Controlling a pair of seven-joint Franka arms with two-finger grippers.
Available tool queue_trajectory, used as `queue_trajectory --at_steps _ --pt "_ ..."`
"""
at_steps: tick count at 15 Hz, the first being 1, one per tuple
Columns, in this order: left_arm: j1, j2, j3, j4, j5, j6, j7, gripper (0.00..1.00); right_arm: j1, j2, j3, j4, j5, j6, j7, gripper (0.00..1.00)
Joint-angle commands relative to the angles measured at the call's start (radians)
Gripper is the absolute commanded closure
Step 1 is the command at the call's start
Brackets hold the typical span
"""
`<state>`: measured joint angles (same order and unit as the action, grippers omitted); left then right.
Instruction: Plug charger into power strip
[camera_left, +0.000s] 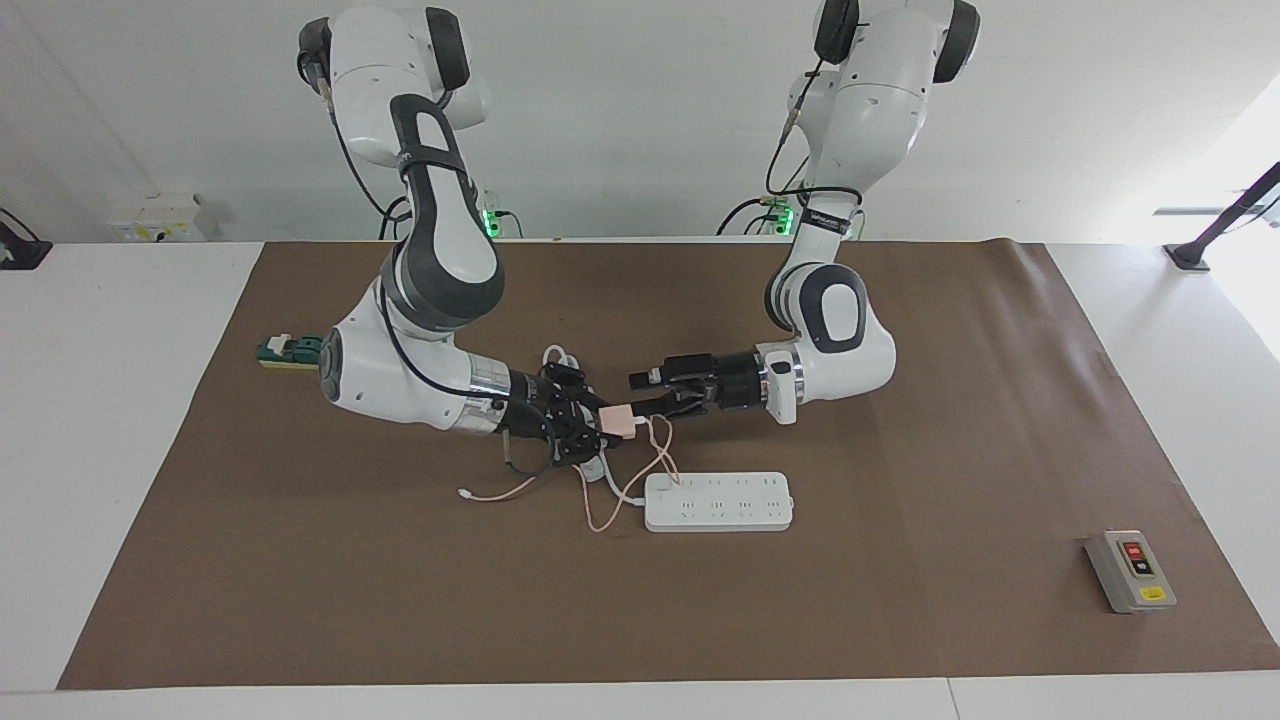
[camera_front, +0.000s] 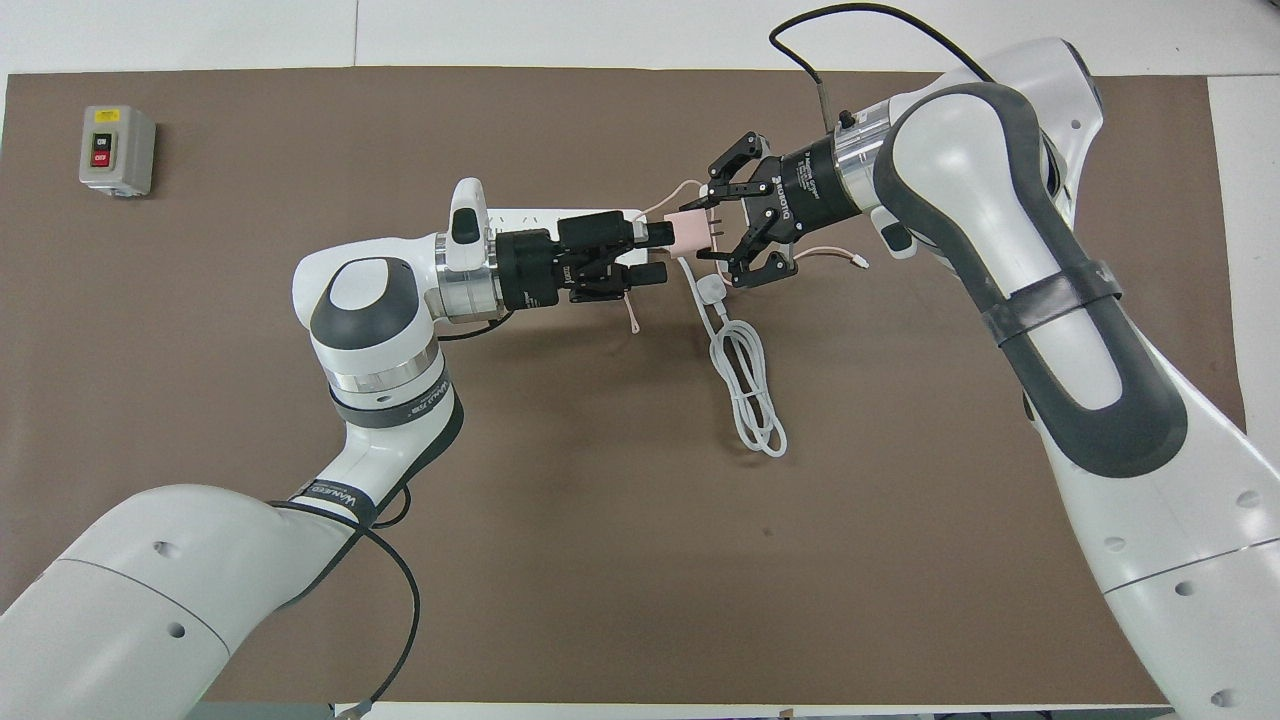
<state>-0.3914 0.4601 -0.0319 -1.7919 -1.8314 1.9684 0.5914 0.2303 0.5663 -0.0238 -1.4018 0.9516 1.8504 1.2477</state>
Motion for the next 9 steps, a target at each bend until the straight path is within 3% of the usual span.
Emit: queue_trajectory --at_steps 1,6,9 --pt "-0.012 0.038 0.009 0.060 -0.025 0.001 0.018 0.00 0.000 0.014 0.001 0.021 0.030 0.007 0.006 1.00" --pt "-0.014 0.115 0.009 0.164 -0.035 0.001 0.048 0.00 0.001 0.014 0.001 0.021 0.032 0.009 0.006 1.00" --pt "-0.015 0.123 0.007 0.183 -0.040 0.000 0.050 0.00 0.003 0.014 0.001 0.020 0.032 0.010 0.004 1.00"
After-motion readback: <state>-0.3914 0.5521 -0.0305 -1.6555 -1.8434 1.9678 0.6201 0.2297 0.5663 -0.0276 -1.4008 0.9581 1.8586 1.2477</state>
